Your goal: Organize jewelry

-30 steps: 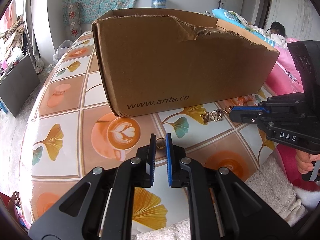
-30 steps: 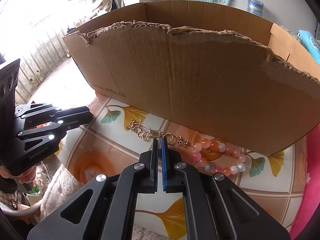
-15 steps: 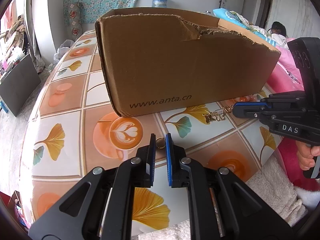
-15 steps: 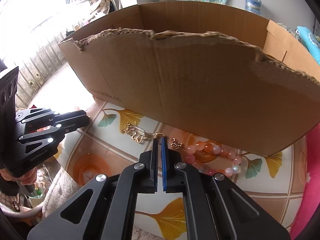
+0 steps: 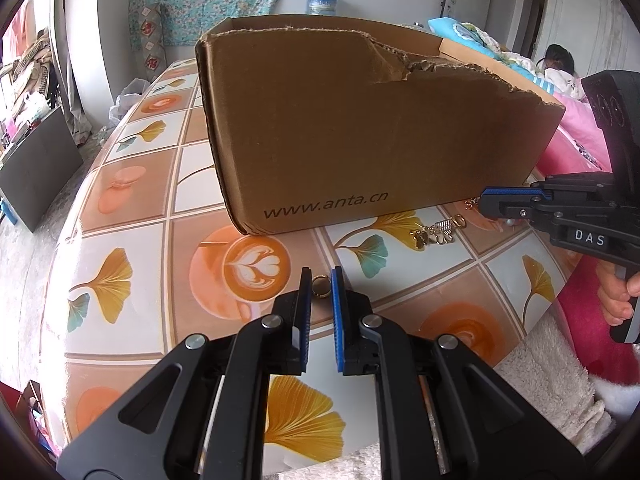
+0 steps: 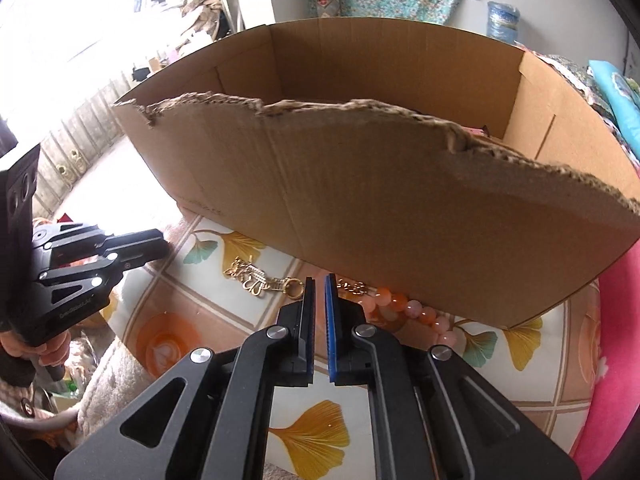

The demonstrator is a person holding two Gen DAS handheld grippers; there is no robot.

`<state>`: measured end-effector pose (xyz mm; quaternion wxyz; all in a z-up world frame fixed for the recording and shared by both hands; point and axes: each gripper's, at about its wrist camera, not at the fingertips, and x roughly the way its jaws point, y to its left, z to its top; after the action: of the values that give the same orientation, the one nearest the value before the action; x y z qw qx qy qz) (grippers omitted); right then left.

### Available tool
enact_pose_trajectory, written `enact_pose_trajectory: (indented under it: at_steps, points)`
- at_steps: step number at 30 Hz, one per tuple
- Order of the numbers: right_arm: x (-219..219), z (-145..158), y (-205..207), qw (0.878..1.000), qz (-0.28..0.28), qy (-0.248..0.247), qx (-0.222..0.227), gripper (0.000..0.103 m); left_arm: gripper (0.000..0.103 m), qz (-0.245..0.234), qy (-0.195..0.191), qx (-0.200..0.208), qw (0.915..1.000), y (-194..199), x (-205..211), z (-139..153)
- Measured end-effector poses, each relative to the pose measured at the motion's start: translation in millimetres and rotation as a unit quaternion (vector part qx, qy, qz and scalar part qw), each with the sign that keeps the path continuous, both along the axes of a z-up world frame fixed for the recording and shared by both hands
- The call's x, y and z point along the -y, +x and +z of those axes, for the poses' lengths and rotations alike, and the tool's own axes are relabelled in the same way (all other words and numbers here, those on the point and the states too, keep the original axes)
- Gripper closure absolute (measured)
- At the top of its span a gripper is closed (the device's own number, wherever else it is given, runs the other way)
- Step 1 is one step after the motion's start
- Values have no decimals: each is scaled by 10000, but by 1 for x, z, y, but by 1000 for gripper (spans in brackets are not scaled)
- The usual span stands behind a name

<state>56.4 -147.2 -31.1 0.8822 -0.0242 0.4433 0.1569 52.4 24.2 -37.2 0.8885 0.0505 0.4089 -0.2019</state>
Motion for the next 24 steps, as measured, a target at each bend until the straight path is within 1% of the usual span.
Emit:
enact_pose_trajectory:
  at_steps: [1, 4, 6, 9, 11, 17, 18, 19, 24]
  points:
    - [-2, -2, 1, 9999, 107, -38, -1, 91, 94, -5, 2, 2, 10000, 0, 0, 0]
    - [-11, -5, 1, 9986, 484, -191, -9, 82, 94, -10, 14, 7, 10000, 0, 0, 0]
    - [-14, -5, 2, 9971, 701, -311, 23, 80, 94, -3, 13, 11, 10000, 0, 0, 0]
    - [-17, -8, 6, 9947, 936, -431, -27, 80, 94, 0, -1, 12, 10000, 1, -1, 0]
    - [-14, -8, 8, 9933, 1071, -425, -83, 80, 94, -2, 5, 16, 10000, 1, -1, 1]
    - [-14, -9, 16, 9912, 1248, -431, -117, 81, 94, -9, 16, 18, 10000, 2, -1, 1]
    - [-15, -9, 16, 9910, 1267, -423, -124, 83, 94, -8, 16, 19, 10000, 2, -1, 1]
    - [-14, -9, 17, 9908, 1290, -394, -146, 91, 94, -8, 14, 20, 10000, 2, -1, 1]
    - [-7, -6, 16, 9923, 1203, -249, -177, 91, 94, -7, 11, 18, 10000, 2, -1, 1]
